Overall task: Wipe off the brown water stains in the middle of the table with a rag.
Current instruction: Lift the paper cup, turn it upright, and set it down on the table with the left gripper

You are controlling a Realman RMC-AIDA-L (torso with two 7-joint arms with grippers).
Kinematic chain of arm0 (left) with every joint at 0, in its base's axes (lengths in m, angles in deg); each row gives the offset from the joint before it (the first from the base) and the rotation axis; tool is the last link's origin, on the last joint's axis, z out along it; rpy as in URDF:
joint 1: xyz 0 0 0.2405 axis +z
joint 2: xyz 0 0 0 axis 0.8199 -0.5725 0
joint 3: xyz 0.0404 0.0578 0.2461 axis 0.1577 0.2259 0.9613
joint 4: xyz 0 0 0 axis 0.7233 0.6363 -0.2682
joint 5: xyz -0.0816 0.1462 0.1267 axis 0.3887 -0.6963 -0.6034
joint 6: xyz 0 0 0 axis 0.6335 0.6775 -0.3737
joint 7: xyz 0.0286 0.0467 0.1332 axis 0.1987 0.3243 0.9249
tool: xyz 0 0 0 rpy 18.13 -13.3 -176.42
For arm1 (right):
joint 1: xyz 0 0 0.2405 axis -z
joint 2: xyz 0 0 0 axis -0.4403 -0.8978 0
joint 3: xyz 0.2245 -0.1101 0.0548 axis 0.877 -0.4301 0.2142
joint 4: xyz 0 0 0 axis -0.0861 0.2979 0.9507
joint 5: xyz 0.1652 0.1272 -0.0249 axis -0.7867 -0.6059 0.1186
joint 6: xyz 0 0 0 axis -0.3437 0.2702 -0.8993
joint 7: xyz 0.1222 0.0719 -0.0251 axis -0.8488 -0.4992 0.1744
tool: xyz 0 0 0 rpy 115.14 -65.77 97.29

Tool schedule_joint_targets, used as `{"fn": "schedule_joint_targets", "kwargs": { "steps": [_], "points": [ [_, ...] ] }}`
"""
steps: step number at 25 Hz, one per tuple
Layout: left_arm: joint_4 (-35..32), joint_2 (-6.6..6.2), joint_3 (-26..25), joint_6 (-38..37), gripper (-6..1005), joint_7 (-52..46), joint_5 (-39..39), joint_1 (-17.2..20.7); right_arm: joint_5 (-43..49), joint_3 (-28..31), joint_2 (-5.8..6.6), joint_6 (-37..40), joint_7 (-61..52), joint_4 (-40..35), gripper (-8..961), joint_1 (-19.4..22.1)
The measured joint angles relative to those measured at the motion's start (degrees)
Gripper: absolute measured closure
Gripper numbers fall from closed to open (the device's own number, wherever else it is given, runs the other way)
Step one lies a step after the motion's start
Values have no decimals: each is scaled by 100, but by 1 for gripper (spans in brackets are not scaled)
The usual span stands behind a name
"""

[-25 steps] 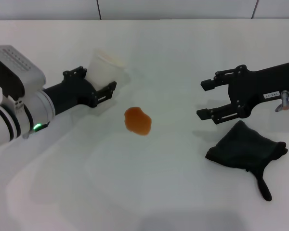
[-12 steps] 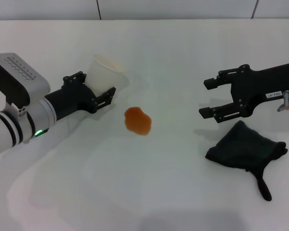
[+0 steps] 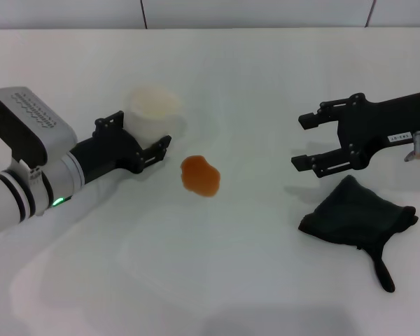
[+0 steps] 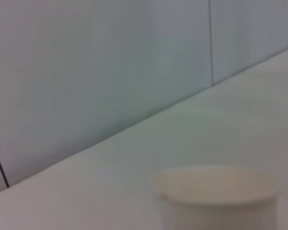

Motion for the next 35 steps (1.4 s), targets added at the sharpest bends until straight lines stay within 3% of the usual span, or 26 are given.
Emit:
{"fn": "schedule_joint_targets", "kwargs": {
  "steps": [14,19,26,35],
  "points": [
    [116,0,-2,-112,287,88,-2,14,4,8,18,2,0,-28,174,61],
    [116,0,-2,-116,101,75,-2,13,7,8,18,2,-1,-43,174,60],
    [109,0,-14,-163,107,59,53,29,9,7,20,0,-1,-51,174,58],
    [49,-27,-30,-632,107,47,353,370,10,13,29,-11,3,-63,175,58]
  ]
}}
